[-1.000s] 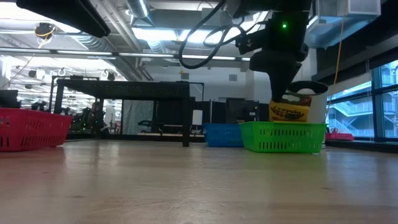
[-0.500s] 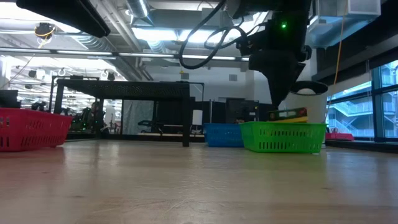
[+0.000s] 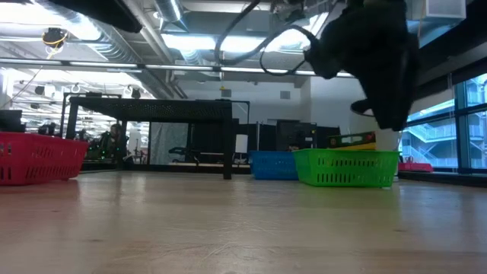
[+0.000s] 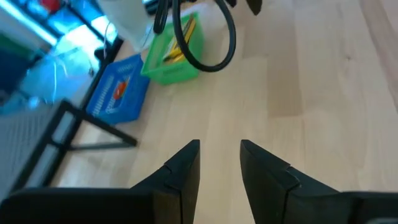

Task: Pick & Place Office Desk Supplies
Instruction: Put the orange basket on the shelf

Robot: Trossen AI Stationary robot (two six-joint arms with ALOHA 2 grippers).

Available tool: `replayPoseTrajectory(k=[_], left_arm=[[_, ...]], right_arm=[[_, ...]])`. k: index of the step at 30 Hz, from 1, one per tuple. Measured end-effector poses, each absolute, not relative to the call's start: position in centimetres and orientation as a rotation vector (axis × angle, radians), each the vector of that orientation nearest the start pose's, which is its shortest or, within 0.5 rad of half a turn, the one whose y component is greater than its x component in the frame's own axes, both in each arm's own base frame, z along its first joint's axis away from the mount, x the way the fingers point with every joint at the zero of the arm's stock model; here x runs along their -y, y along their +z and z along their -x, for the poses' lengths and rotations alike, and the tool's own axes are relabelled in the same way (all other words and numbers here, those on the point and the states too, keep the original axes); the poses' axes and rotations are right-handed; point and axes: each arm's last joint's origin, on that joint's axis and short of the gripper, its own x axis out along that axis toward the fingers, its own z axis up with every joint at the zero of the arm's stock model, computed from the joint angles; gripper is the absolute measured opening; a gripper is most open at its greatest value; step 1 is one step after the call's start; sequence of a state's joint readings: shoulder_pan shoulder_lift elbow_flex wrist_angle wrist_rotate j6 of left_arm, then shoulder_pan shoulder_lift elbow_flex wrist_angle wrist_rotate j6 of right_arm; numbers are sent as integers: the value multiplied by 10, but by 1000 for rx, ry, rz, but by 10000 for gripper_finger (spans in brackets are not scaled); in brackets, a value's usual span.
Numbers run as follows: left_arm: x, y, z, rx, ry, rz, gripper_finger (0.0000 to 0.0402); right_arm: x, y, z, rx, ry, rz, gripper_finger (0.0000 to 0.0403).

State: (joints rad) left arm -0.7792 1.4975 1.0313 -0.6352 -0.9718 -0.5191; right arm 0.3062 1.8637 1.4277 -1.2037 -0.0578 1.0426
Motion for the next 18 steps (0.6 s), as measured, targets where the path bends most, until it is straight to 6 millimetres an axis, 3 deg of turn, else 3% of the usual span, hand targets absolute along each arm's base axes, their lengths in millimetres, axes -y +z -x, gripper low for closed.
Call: replayPoseTrajectory(k=[9,18], left_arm=[[182,239,-225,-644,249,-750,105],[184,235,-226,-724,101,-619,103]], right_arm=[[-137,211,-308,-1626,-444,-457,261],[-172,220,-290,-1507,-412,-233,261]])
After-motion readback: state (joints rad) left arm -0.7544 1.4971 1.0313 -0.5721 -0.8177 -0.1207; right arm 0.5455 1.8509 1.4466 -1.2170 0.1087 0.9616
